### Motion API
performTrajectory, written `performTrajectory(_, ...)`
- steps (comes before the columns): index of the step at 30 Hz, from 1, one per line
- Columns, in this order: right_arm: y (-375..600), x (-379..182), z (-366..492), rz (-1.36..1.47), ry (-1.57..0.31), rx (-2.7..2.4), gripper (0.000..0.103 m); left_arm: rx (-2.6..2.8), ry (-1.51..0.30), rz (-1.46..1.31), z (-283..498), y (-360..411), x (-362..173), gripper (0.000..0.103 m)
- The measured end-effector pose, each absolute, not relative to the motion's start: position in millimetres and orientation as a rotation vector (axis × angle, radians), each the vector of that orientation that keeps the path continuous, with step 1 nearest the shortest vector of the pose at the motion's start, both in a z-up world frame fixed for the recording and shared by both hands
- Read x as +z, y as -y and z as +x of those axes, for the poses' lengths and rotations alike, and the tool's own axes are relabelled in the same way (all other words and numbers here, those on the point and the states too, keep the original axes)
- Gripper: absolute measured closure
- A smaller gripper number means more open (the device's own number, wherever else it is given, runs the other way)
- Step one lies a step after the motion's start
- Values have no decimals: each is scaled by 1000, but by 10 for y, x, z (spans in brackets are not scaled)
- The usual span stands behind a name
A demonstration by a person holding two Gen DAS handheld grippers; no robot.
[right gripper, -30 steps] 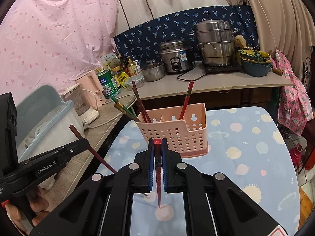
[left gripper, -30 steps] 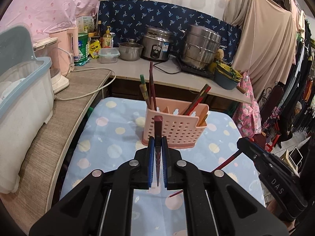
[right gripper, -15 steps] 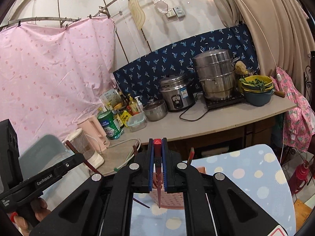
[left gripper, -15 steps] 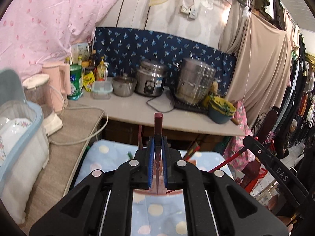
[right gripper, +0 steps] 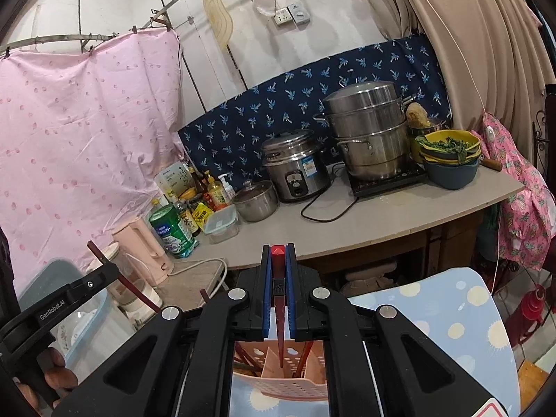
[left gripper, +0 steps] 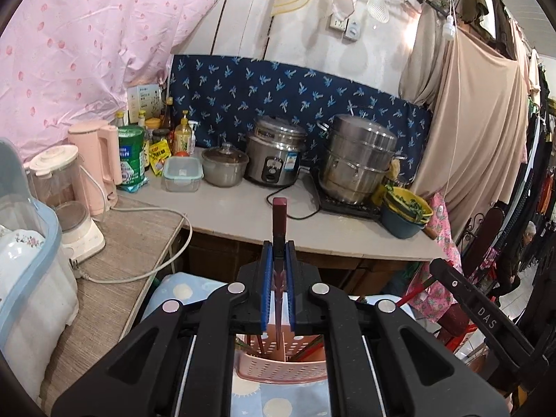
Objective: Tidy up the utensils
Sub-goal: 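Lower the chopsticks into the basket and open both tools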
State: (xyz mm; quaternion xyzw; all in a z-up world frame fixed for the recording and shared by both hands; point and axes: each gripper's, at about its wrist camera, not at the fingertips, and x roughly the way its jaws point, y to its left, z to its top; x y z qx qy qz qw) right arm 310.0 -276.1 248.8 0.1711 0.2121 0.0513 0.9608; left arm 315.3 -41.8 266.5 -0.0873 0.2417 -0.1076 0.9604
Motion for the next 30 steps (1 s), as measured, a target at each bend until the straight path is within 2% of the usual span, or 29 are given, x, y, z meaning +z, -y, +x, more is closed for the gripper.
performTrajectory(11,2641,1993,3332,298,-559,104,96,-205,-588,-137,3392,572,2160,95)
performTrajectory(13,2650,1973,3336,300,-562,100,93,-202,-598,-138,3403,562,2114,93)
performTrajectory(15,2658,1977,3315,301,-556,101,91,-196,-601,-142,3393,542,2089,83)
performTrajectory(17,2669,2005,3303,301,-551,99,91,-191,-595,-139,3382,526,2082,79)
performTrajectory(26,2587,2097,3117,292,-532,124,85,-166,-588,-103,3229,511,2079,78)
performTrajectory(28,2543,2095,3052,280,-528,129,81,-158,-589,-98,3188,503,2072,78)
performTrajectory(30,2497,2086,2995,267,-527,131,76,-148,-591,-92,3145,492,2062,71)
